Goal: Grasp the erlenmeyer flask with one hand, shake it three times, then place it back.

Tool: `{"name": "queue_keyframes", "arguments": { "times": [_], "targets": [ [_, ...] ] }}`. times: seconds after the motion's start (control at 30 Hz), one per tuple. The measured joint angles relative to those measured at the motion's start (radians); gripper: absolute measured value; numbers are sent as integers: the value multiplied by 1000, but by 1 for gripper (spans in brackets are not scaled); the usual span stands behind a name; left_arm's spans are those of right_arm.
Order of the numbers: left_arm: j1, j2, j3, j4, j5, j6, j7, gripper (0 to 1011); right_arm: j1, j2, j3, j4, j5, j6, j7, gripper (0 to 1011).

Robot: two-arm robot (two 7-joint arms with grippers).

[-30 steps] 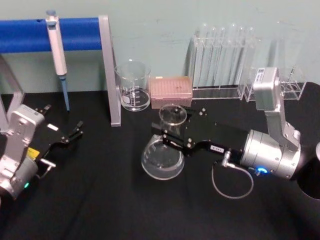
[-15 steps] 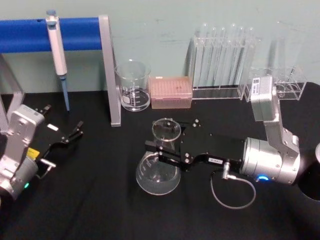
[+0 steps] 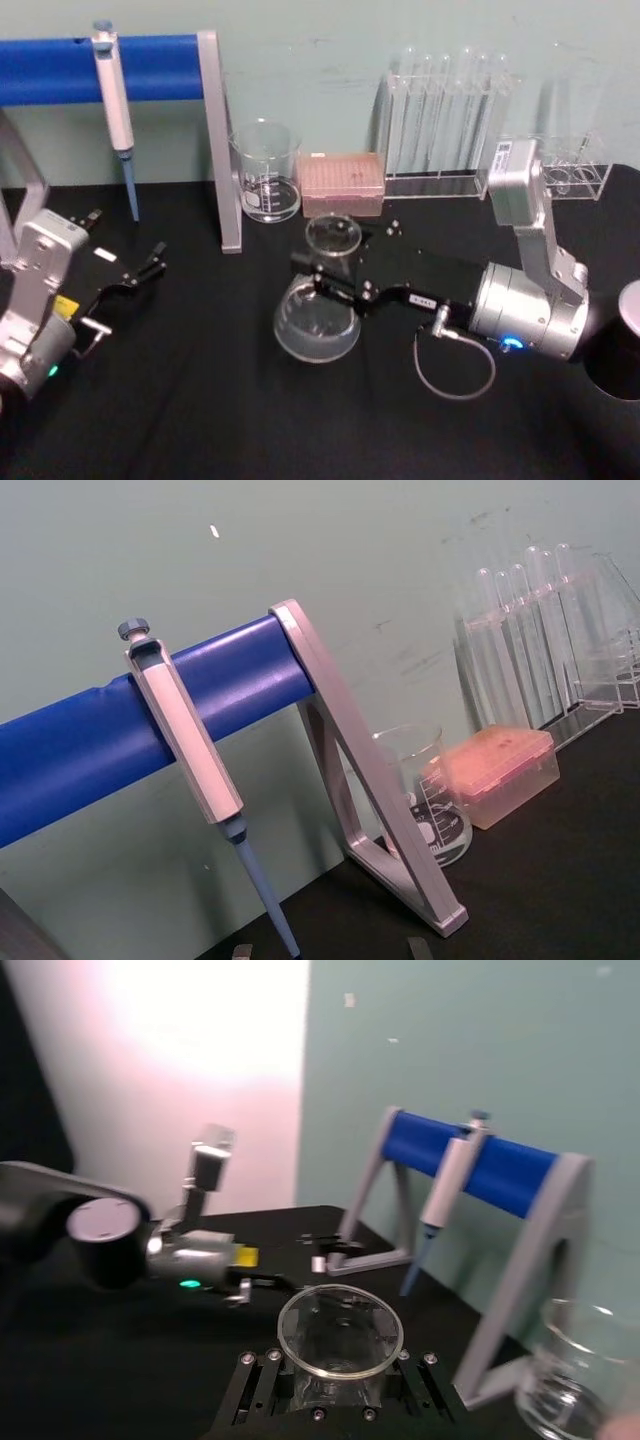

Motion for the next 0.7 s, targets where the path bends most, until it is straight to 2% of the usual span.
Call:
{"name": "queue_keyframes", "arguments": {
  "times": [0.23, 0.43, 0.47, 0.7],
  "targets": [
    [0, 0, 0, 0, 0, 0, 0, 1001, -7, -38, 32, 19, -29, 11, -106, 448],
    [0, 0, 0, 0, 0, 0, 0, 1001, -22, -87, 81, 35, -65, 31, -231, 448],
    [0, 0, 0, 0, 0, 0, 0, 1001, -22, -87, 81, 35, -65, 31, -231, 448],
    [0, 0, 0, 0, 0, 0, 0, 1001, -40, -135, 127, 41, -107, 57, -354, 448]
  ]
}}
